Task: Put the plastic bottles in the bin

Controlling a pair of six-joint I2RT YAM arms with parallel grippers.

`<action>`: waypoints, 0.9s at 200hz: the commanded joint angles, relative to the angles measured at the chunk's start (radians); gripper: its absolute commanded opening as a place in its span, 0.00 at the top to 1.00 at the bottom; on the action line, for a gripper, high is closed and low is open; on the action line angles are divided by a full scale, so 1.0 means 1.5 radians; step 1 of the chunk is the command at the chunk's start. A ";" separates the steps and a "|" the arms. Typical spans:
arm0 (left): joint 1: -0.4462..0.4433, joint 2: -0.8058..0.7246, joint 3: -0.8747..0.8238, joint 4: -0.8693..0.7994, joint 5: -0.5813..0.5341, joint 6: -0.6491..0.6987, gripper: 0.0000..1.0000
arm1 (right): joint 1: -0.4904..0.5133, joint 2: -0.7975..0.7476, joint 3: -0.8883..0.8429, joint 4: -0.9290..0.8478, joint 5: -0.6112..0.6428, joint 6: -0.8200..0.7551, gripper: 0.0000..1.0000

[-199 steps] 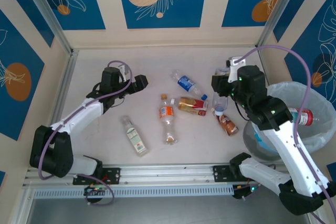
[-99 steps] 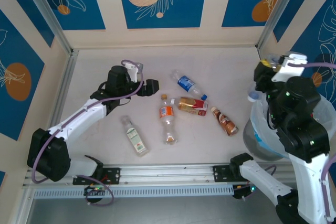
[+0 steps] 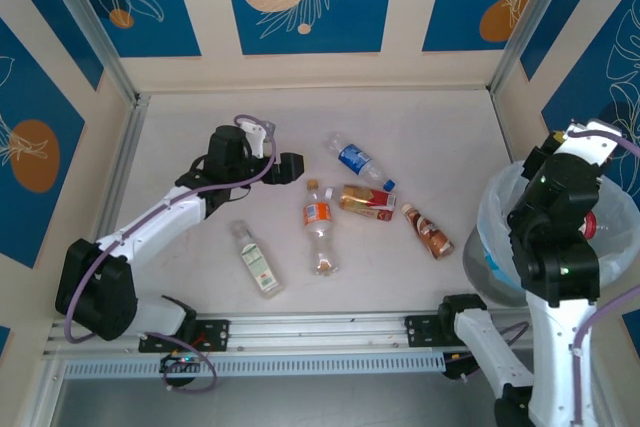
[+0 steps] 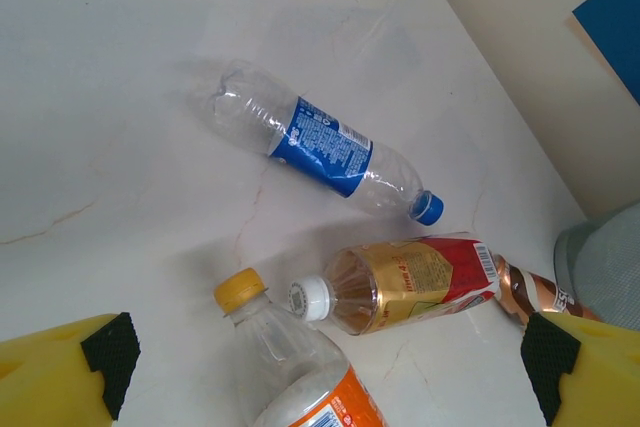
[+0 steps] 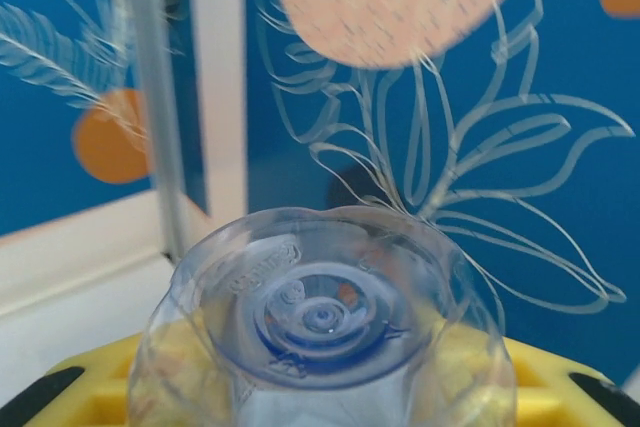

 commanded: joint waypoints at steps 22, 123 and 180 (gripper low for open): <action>0.000 0.011 0.016 0.008 0.013 0.033 0.01 | -0.199 0.021 -0.074 -0.058 -0.146 0.226 1.00; 0.000 0.026 0.013 0.028 0.011 0.021 0.01 | -0.243 -0.018 -0.178 -0.074 -0.233 0.254 0.79; -0.001 0.041 0.028 0.022 0.016 0.022 0.01 | -0.244 -0.060 -0.204 -0.018 -0.287 0.225 0.47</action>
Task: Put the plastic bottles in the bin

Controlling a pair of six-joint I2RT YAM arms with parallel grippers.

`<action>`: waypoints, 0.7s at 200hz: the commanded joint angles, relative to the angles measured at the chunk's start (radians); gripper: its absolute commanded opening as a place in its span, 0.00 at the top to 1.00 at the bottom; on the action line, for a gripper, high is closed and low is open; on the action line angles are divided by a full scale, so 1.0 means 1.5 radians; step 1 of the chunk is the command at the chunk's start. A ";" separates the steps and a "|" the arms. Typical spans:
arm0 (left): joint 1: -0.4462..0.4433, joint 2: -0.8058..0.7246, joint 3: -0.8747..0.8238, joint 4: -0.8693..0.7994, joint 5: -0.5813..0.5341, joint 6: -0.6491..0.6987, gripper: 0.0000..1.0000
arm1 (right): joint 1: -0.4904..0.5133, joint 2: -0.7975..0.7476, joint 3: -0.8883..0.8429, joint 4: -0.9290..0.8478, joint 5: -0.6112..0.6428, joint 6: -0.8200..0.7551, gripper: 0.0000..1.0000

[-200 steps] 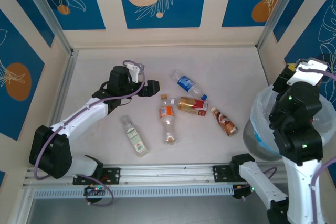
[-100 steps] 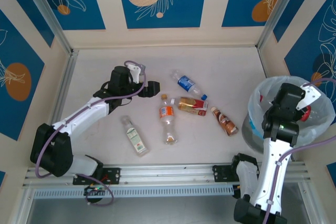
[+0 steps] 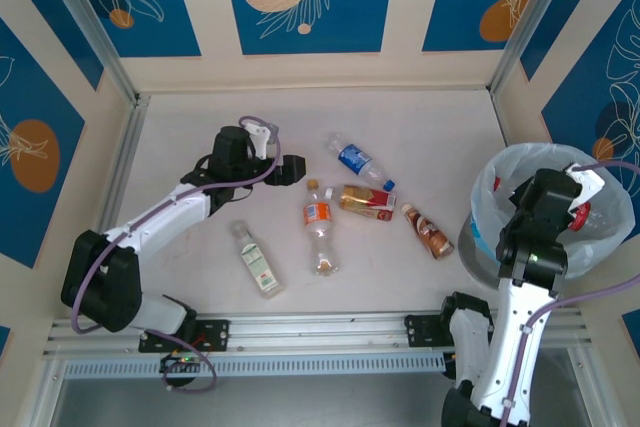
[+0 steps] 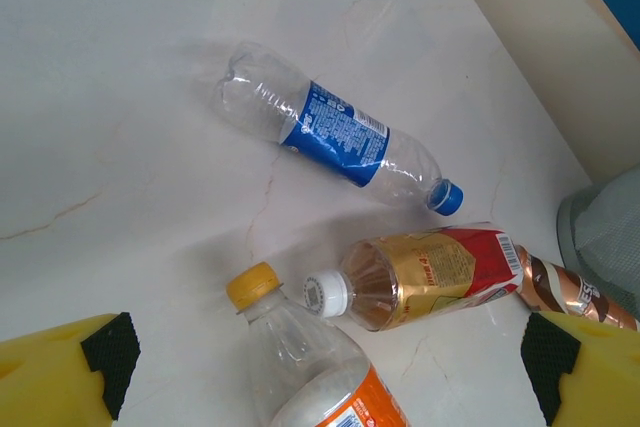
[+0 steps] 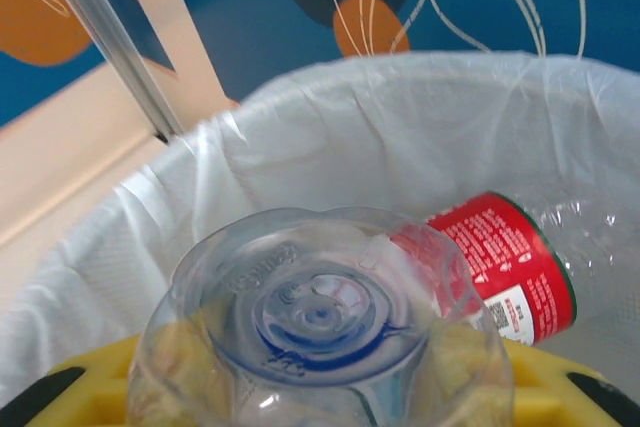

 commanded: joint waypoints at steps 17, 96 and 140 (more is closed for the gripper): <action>-0.001 0.009 0.029 0.014 0.015 0.006 0.01 | -0.002 -0.008 -0.008 0.013 -0.030 0.001 0.28; -0.001 0.040 0.062 -0.003 0.022 0.014 0.01 | -0.020 0.036 0.100 -0.163 -0.086 0.074 0.00; 0.000 0.061 0.075 -0.005 0.037 0.010 0.01 | -0.052 0.140 0.191 -0.258 -0.136 0.290 0.00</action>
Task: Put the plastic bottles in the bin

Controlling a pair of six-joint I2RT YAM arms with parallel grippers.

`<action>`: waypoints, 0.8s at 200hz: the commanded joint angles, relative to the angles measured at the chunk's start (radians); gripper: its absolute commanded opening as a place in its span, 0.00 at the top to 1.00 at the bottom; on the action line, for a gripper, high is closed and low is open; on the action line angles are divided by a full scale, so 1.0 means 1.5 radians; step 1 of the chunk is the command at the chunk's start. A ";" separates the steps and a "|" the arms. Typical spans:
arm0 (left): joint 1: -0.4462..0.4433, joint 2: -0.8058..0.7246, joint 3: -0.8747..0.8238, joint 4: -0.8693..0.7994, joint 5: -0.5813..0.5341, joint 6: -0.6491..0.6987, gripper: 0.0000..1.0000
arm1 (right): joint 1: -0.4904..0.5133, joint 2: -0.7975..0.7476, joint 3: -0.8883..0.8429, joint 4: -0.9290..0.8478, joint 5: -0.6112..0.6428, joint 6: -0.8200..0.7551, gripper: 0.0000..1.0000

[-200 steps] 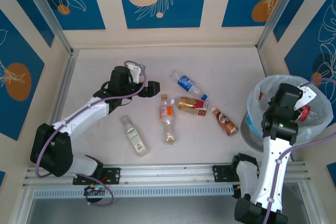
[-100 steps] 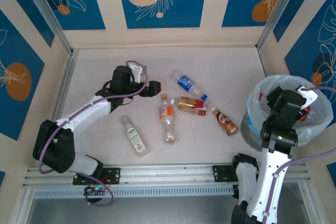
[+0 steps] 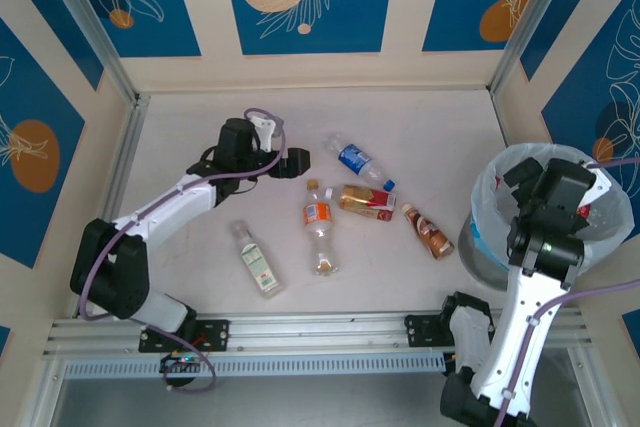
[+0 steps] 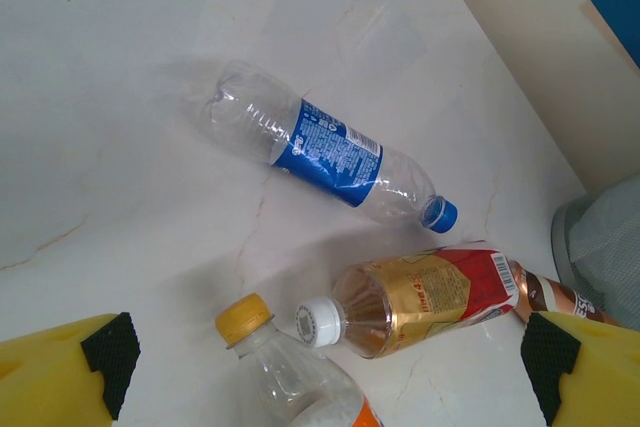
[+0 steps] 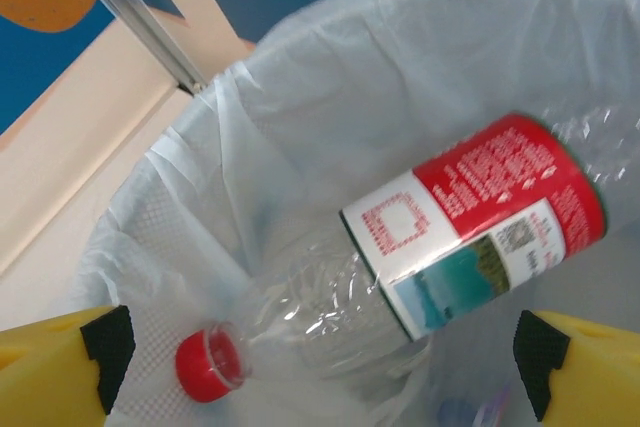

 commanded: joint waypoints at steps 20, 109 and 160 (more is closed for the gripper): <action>-0.001 0.005 0.014 0.000 0.017 0.013 0.01 | -0.018 0.102 0.106 -0.147 0.008 0.262 0.00; 0.000 0.017 0.023 -0.008 0.016 0.017 0.01 | -0.159 0.219 0.104 -0.167 -0.037 0.428 0.00; -0.001 0.027 0.030 -0.013 0.017 0.010 0.01 | -0.210 0.246 0.036 -0.062 -0.099 0.407 0.07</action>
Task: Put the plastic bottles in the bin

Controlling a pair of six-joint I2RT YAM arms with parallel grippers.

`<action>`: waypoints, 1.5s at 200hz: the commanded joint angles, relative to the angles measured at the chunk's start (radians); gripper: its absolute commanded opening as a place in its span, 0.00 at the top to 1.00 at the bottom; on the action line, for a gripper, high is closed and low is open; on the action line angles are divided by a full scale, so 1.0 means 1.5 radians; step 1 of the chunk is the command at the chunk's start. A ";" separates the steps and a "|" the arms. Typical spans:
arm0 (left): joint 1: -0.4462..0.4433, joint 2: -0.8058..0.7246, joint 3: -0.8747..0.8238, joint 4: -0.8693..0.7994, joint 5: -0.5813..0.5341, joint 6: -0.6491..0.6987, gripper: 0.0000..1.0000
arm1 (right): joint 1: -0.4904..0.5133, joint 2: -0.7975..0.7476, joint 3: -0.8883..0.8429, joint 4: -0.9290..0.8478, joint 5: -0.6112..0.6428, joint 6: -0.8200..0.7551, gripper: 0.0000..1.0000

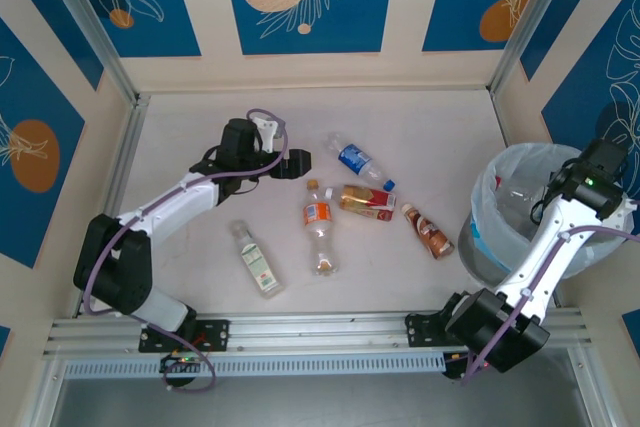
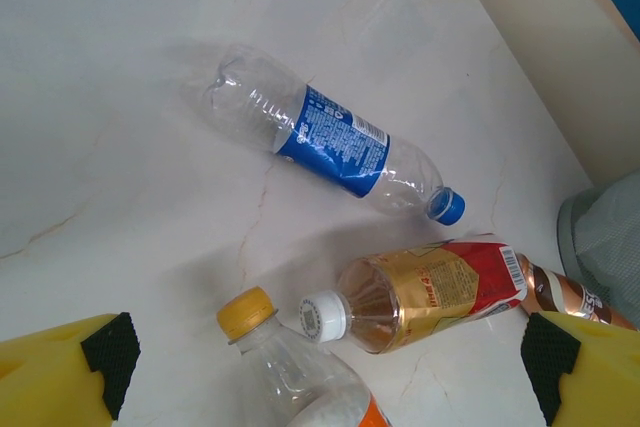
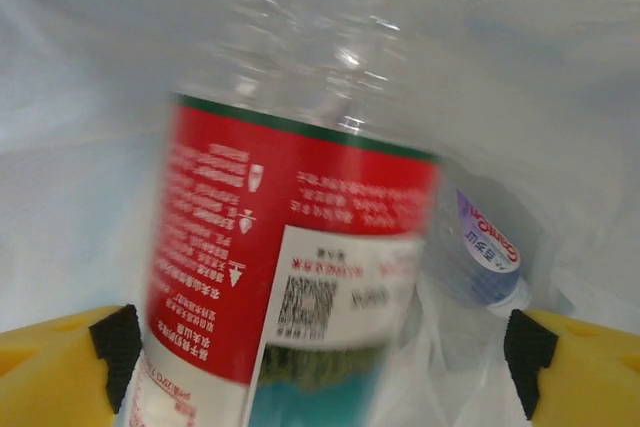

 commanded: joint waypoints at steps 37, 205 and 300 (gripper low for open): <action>-0.001 0.012 0.027 -0.010 0.015 0.003 0.01 | -0.005 0.007 -0.026 0.089 -0.036 -0.025 0.16; -0.001 0.012 0.024 -0.006 0.022 -0.006 0.01 | 0.038 -0.030 -0.084 0.171 -0.040 -0.088 0.57; -0.001 -0.013 0.013 -0.038 -0.018 -0.015 0.01 | 0.173 -0.167 0.007 0.206 -0.104 -0.241 0.33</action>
